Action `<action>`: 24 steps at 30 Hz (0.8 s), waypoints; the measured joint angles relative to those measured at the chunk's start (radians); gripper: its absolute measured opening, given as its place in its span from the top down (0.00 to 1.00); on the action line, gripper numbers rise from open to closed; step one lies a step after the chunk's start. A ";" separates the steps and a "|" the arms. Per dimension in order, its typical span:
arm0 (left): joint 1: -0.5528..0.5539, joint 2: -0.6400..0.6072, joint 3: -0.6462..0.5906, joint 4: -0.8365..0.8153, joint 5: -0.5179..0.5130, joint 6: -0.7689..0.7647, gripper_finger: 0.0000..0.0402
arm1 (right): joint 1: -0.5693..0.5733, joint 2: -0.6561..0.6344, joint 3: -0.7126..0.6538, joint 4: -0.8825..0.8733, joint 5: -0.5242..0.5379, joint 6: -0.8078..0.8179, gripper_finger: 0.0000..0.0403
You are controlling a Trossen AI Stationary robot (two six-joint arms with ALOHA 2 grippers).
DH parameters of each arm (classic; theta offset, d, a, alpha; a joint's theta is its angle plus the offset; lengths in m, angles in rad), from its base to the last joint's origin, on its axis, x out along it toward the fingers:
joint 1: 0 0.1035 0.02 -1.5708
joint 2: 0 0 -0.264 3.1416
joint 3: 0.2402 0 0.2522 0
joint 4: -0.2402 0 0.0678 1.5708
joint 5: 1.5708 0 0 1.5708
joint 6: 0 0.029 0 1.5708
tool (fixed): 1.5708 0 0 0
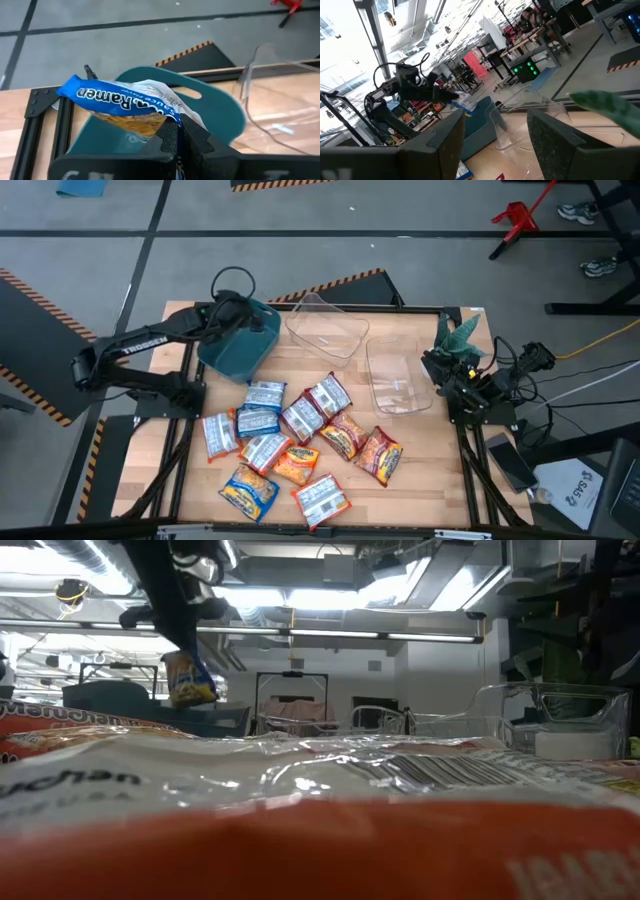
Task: Sort Maruchan noodles
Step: Put the blue noodle pack into the blue bin
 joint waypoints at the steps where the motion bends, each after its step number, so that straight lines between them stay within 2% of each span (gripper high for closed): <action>1: 0.004 0.012 0.000 0.002 0.000 0.012 1.00 | 0.000 0.000 0.000 0.000 0.000 0.000 0.49; 9: 0.029 0.116 0.000 -0.030 0.083 0.010 1.00 | 0.000 0.000 0.000 0.000 0.000 0.000 0.49; 24: 0.019 0.216 0.000 -0.133 0.120 -0.013 1.00 | 0.000 0.000 0.000 0.000 0.003 0.000 0.49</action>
